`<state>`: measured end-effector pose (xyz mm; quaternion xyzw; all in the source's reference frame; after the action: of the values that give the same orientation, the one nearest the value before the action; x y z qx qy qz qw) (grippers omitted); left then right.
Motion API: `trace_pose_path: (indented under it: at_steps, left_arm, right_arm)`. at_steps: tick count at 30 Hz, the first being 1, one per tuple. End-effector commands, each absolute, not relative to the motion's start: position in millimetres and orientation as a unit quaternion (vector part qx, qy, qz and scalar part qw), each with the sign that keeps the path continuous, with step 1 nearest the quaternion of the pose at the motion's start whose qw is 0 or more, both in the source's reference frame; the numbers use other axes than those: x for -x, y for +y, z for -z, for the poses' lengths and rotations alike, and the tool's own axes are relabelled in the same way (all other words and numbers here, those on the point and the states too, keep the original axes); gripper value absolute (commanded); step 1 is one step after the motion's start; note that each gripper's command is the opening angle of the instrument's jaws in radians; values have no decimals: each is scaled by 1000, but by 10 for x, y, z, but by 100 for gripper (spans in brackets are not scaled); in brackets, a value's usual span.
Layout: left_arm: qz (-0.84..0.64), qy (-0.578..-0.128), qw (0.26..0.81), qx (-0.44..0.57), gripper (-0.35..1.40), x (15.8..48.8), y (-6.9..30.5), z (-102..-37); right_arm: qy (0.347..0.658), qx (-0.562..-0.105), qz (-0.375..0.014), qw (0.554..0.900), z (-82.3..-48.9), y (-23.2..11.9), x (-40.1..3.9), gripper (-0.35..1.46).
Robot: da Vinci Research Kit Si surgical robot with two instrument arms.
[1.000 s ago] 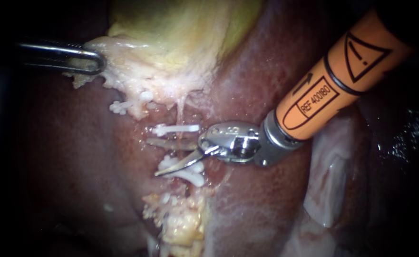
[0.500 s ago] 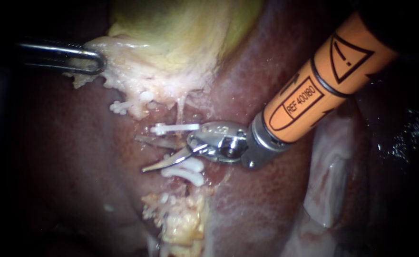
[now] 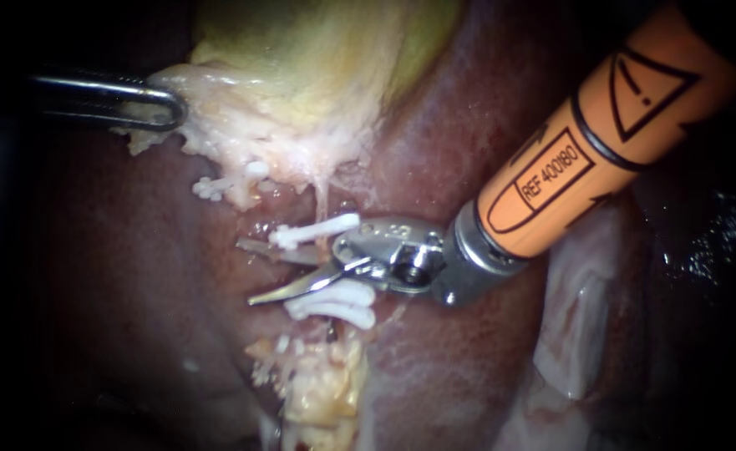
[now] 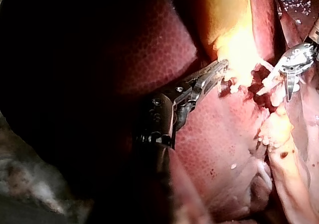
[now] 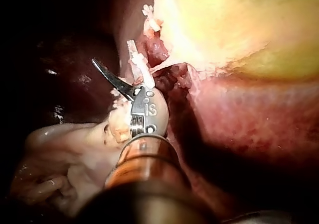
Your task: Go to the cutting position right tube
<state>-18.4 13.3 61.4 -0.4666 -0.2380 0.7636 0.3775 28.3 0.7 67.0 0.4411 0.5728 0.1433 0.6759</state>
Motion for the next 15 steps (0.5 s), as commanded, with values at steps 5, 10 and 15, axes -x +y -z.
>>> trace_pose_path:
  at_steps: [5,10,15]
  left_arm:
    - [-764,-238,377,467,-35,184,133,-614]
    - [-764,-238,377,467,-35,184,133,-614]
    - [-764,-238,377,467,-35,184,133,-614]
  right_arm:
    - [571,-444,-145,675,-666,5,-284,125]
    - [571,-444,-144,675,-666,6,-284,125]
    - [571,-444,-145,675,-666,6,-284,125]
